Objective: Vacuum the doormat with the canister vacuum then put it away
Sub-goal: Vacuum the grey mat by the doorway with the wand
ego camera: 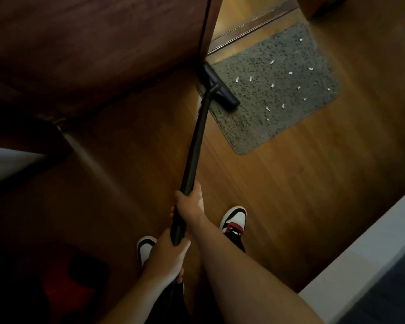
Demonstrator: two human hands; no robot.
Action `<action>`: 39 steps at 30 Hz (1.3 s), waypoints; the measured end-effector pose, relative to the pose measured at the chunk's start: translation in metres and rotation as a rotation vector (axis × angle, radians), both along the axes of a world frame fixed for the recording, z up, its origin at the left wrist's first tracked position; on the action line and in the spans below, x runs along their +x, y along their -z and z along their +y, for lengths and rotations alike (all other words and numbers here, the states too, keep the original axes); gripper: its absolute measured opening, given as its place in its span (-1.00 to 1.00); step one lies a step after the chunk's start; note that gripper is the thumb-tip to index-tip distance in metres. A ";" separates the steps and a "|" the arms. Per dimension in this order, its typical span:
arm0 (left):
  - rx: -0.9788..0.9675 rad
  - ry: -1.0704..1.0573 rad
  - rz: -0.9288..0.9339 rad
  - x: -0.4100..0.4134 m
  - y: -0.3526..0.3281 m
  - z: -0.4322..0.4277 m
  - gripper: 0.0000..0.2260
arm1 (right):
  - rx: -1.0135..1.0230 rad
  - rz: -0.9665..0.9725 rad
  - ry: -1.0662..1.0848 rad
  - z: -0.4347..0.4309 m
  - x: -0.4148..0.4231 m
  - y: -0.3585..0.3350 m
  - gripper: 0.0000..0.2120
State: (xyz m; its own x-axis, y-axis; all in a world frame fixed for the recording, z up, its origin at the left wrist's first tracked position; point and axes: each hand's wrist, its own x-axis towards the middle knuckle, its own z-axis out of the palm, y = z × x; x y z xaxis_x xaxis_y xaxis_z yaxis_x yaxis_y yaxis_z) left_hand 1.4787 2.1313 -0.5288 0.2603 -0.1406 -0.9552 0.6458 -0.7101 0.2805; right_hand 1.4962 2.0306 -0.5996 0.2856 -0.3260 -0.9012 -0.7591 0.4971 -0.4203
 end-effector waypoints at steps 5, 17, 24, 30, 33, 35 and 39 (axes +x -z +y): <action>0.021 0.124 -0.036 0.010 0.009 -0.038 -0.90 | 0.006 0.003 0.032 -0.036 0.003 0.009 -0.62; 0.035 0.191 -0.256 0.016 0.056 -0.125 -0.71 | -0.085 -0.035 0.035 -0.124 0.018 0.044 -0.20; 0.004 0.214 -0.306 0.007 0.060 -0.156 -0.43 | -0.133 -0.031 0.038 -0.153 0.012 0.045 -0.17; 0.000 0.219 -0.305 0.002 0.053 -0.139 -0.46 | -0.122 -0.012 0.008 -0.135 0.004 0.038 -0.15; 0.012 0.230 -0.294 -0.002 0.046 -0.119 -0.48 | -0.095 -0.010 -0.001 -0.115 -0.002 0.033 -0.14; 0.014 0.226 -0.278 -0.006 0.041 -0.104 -0.49 | -0.090 -0.010 -0.016 -0.101 -0.006 0.030 -0.15; 0.026 0.233 -0.226 -0.007 0.037 -0.073 -0.44 | -0.085 -0.017 -0.033 -0.069 -0.011 0.024 -0.15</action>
State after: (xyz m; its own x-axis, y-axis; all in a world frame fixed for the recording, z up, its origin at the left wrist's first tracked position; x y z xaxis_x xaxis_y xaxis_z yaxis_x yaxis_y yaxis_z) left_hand 1.4716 2.0584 -0.5663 0.4302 -0.1979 -0.8808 0.3885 -0.8401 0.3785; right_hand 1.4854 1.9613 -0.6233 0.3125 -0.3910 -0.8657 -0.7670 0.4339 -0.4728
